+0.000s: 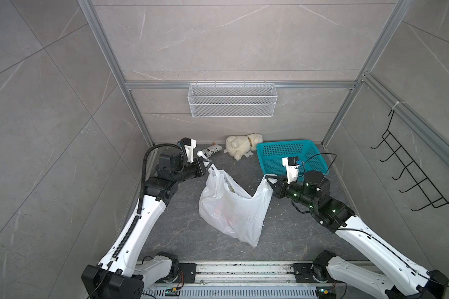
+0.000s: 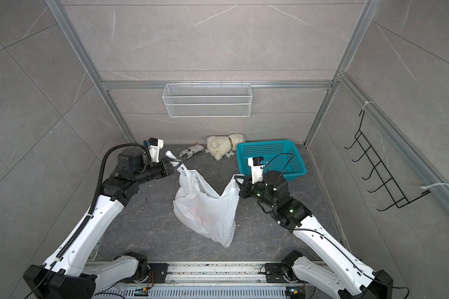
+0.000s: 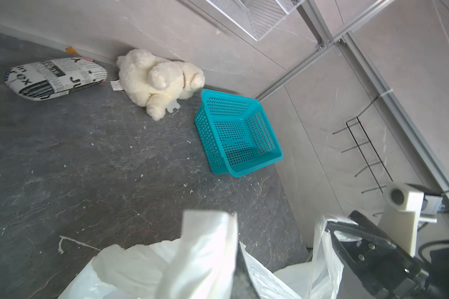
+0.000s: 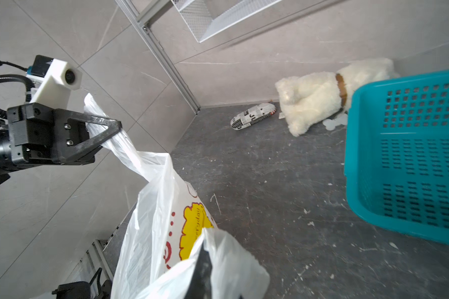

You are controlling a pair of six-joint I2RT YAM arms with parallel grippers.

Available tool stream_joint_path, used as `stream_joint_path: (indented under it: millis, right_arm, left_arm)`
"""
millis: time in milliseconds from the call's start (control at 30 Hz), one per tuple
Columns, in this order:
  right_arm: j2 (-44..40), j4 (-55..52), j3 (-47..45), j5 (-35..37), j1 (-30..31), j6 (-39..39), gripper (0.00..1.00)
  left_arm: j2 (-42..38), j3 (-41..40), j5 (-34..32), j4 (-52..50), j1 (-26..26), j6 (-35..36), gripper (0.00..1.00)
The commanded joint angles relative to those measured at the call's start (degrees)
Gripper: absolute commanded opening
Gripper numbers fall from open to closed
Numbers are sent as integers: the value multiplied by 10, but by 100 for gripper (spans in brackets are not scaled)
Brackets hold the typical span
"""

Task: Place the peach into a plastic bag & tie a knot
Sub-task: Cross the plastic bag at the center of the board.

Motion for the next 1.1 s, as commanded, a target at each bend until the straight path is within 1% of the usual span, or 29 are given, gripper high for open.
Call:
stream_joint_path:
  millis: [0,100,200,300,400,500,567,667,833,933,1000,1067]
  right_arm:
    - [35,20,42,-43,-1,-32,0]
    - [80,1,85,-71,-1,-28,0]
    - [122,8,111,-111,-1,-13,0]
    - [146,20,119,-124,-1,3,0]
    - [159,43,115,-135,-1,21,0]
    - [173,53,118,-145,-1,36,0]
    - [185,68,117,-164,-1,49,0]
    - [195,85,114,-176,-1,72,1]
    - [200,125,104,-206,-1,117,6]
    - [200,134,100,-213,-1,144,10]
    - [201,134,99,-215,-1,160,13]
    - [204,114,105,-210,-1,173,16]
  left_arm:
    - [13,40,11,-15,-41,74,0]
    - [31,53,27,-30,-82,104,0]
    - [52,65,23,-51,-124,133,0]
    - [75,80,9,-75,-160,156,0]
    - [94,89,27,-81,-183,166,0]
    - [104,88,55,-66,-193,163,0]
    - [113,89,80,-56,-194,162,0]
    - [120,85,98,-48,-195,161,0]
    - [122,72,100,-36,-194,160,0]
    - [122,67,115,-33,-194,163,0]
    - [121,64,119,-31,-194,165,0]
    - [118,57,109,-28,-193,165,0]
